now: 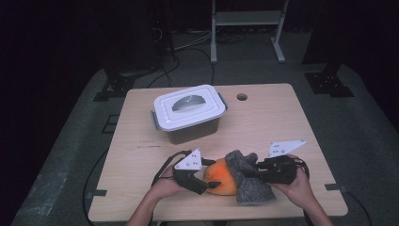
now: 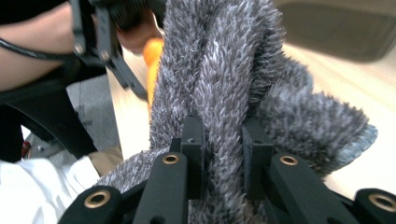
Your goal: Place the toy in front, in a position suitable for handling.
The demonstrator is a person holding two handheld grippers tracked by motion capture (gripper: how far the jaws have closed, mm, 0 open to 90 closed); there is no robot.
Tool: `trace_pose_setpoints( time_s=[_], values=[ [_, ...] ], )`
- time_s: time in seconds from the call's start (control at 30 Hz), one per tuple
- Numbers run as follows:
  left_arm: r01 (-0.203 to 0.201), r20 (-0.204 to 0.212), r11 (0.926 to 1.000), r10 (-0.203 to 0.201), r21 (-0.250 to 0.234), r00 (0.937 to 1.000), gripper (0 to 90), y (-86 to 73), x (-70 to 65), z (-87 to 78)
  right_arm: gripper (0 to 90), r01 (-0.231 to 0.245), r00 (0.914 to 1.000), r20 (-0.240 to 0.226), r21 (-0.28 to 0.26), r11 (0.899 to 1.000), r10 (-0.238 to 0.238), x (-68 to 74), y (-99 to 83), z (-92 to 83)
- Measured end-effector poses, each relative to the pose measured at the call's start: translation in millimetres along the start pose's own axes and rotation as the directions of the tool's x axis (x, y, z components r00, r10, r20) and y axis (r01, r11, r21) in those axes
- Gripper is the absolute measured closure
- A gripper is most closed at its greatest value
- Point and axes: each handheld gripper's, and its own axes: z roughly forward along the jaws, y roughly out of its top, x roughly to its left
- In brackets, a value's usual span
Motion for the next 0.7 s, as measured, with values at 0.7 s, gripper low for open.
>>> trace_pose_setpoints(
  time_s=[0.7],
  values=[
    [-0.062, -0.006, 0.9980, 0.062, 0.011, 0.9980, 37.9, 6.9, -11.5, 9.5, 75.1, 0.102, 0.9943, -0.046, 0.150, 0.983, -0.096, 23.6, 55.6, 26.1]
  ],
)
